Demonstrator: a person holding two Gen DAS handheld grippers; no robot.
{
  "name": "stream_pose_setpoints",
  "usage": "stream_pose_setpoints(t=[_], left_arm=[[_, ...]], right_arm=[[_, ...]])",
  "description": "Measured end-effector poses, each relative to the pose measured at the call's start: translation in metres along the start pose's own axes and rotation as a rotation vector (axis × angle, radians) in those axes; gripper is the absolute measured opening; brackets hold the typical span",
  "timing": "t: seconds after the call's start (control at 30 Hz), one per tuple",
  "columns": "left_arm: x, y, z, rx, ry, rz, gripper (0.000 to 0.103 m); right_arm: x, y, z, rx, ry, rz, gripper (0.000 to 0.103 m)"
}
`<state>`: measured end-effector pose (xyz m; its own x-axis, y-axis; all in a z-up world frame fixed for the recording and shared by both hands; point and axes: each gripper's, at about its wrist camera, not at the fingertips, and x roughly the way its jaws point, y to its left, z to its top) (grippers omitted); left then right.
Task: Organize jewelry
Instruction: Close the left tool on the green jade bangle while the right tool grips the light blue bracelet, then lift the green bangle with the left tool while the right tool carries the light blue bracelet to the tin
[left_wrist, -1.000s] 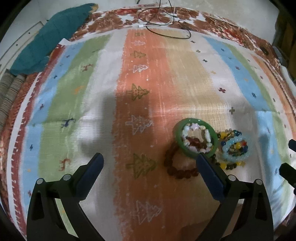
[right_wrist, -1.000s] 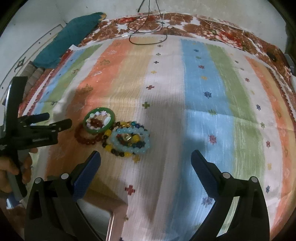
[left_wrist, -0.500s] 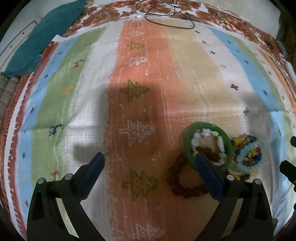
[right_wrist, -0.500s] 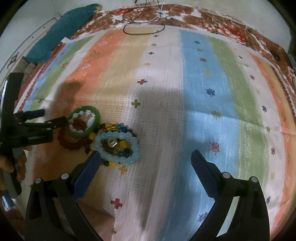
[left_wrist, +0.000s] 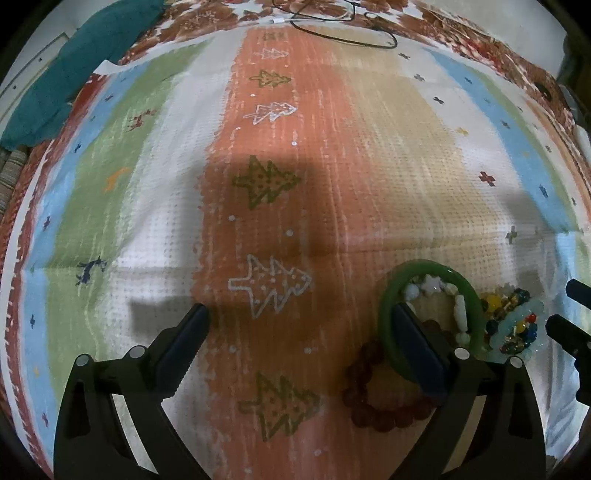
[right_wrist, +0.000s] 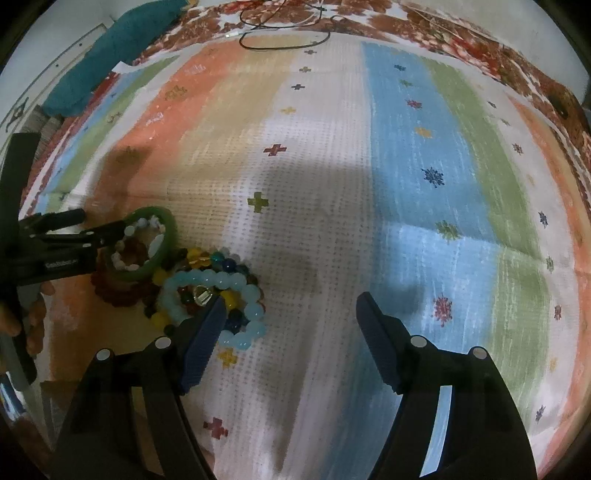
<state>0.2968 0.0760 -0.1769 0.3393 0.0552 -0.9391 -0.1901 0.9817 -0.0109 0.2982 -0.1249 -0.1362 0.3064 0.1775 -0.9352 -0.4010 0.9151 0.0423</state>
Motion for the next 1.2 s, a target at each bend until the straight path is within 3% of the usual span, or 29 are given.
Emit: stream_pose_setpoints(t=[0.07,0.17,0.23,0.4,0.47,0.97,1.2], left_arm=[[0.002,-0.002,0.0,0.011,-0.003,0.008,0.093],[0.001,-0.008,0.0,0.035,-0.009,0.028,0.077],[-0.001,-0.011,0.0,0.045,-0.009,0.03,0.06],[-0.002,-0.015,0.001,0.056,-0.013,0.011,0.021],[-0.003,-0.016,0.001,0.061,-0.014,0.008,0.008],[-0.031,-0.016,-0.008,0.047,-0.054,0.045,0.007],[-0.058,-0.021,-0.013,0.029,-0.087,0.021,0.008]], right_arm=[[0.004,0.002,0.001,-0.008,0.012,0.005,0.063],[0.009,0.004,0.002,-0.019,0.019,0.0,0.052],[0.013,0.005,0.002,-0.019,0.027,0.01,0.046],[0.014,0.012,0.002,-0.041,0.032,0.02,0.013],[0.013,0.013,0.001,-0.049,0.029,0.014,0.013],[-0.016,0.02,-0.005,-0.088,-0.025,0.012,0.012],[-0.042,0.027,-0.013,-0.099,-0.074,0.004,0.012]])
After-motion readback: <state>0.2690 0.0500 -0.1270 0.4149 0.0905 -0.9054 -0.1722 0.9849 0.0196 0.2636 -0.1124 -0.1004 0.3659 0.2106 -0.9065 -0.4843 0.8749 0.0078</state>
